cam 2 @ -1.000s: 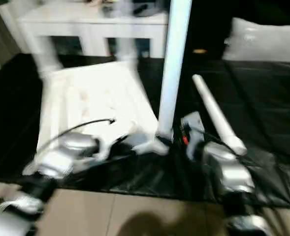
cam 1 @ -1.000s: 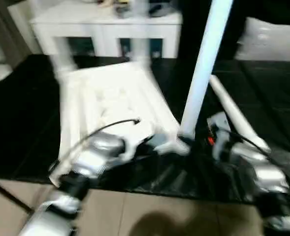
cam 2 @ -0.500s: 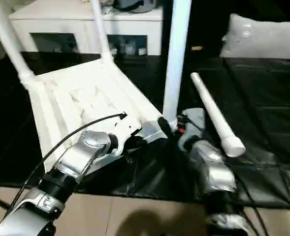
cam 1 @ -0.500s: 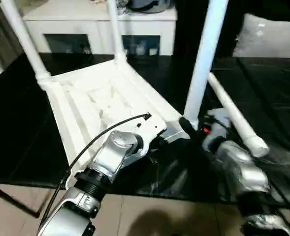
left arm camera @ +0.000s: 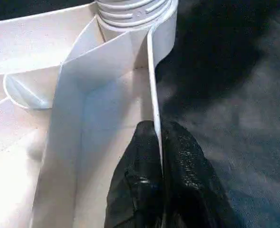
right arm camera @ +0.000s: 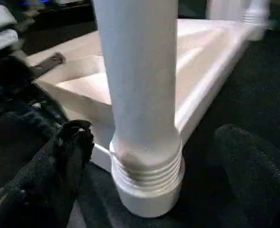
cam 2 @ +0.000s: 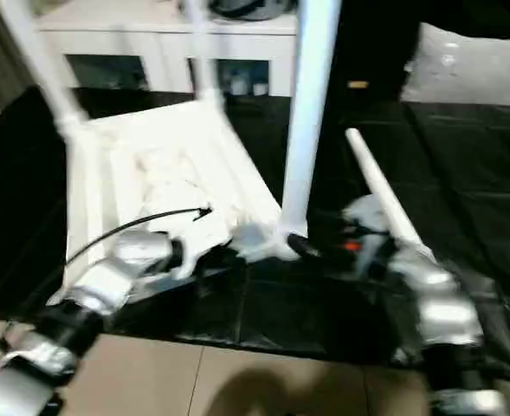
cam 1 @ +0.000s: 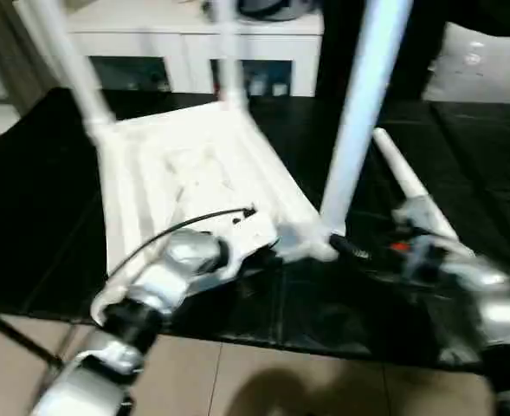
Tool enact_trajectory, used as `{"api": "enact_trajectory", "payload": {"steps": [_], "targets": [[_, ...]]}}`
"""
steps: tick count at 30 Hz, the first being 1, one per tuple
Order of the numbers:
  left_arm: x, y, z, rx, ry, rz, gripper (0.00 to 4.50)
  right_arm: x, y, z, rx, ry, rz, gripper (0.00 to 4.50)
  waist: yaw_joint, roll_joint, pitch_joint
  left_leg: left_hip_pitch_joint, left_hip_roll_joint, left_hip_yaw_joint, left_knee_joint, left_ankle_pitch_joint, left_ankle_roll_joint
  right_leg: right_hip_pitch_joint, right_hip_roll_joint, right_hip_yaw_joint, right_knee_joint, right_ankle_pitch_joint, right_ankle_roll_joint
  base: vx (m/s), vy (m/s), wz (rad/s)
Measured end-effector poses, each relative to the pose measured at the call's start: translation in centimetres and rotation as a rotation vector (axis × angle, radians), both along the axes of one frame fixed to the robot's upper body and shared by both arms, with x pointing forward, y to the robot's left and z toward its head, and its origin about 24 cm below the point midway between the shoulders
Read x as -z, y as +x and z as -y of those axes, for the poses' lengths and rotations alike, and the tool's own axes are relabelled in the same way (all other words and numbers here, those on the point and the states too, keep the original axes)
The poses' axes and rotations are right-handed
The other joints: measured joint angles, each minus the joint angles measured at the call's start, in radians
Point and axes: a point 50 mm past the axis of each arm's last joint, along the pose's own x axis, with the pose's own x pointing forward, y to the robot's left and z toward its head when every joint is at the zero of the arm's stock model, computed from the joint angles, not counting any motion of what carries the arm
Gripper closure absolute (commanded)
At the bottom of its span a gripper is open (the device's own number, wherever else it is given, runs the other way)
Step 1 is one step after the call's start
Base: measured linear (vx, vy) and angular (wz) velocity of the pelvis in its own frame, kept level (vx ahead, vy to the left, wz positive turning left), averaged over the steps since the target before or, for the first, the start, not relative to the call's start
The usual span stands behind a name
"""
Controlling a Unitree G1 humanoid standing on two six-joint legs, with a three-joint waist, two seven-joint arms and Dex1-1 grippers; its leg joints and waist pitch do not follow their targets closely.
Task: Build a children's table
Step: Rotate leg to tighten
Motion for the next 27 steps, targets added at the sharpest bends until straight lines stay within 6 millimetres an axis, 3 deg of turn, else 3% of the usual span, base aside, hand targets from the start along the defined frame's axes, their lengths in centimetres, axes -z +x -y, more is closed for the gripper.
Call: {"api": "enact_trajectory", "payload": {"steps": [3,8,9,13,24,27], "targets": [[-0.2,-0.3,-0.9,0.094,0.028,-0.015,4.5,-0.2,-0.7,0.4,-0.136,-0.074,-0.026,0.06,0.017,-0.001,0.0,0.0,0.0,0.0,0.0,-0.001,0.001,0.0,0.0,0.0,0.001,0.0,-0.001,0.0,0.0,0.0],[-0.4,-0.5,-1.2,0.204,0.059,-0.044,4.5,0.6,-1.4,-0.8,-0.293,-0.11,-0.084,0.06,0.035,-0.003,0.0,0.001,0.0,0.001,0.001,-0.001,0.001,0.0,0.0,0.001,0.002,-0.001,-0.001,0.0,0.0,0.0],[-0.4,-0.6,-1.2,0.225,0.061,-0.049,4.5,0.7,-1.5,-0.9,-0.311,-0.113,-0.093,0.32,0.038,-0.003,0.0,0.001,0.0,0.001,0.001,-0.001,0.001,0.0,0.0,0.001,0.002,-0.001,0.0,0.0,0.0,0.0],[-0.5,-0.9,-1.3,0.29,0.065,-0.075,4.5,1.2,-1.3,-1.4,-0.337,-0.1,-0.109,0.6,0.047,-0.004,0.001,0.001,0.0,0.002,0.002,-0.001,0.001,0.0,-0.002,0.002,0.006,-0.001,-0.001,0.0,0.0,0.0],[-0.4,-0.9,-1.3,0.316,0.068,-0.091,4.5,1.7,-1.7,-1.9,-0.4,-0.091,-0.138,1.71,0.043,-0.007,0.001,0.003,0.0,0.003,0.004,0.0,0.0,0.0,-0.002,0.003,0.01,-0.003,0.001,0.0,0.0,0.0],[-0.4,-0.9,-1.3,0.315,0.067,-0.094,4.5,1.7,-1.7,-2.0,-0.402,-0.091,-0.139,1.84,0.044,-0.009,0.0,0.004,0.0,0.003,0.003,0.0,0.0,0.0,-0.002,0.003,0.011,-0.004,0.001,0.0,0.0,0.0]]}}
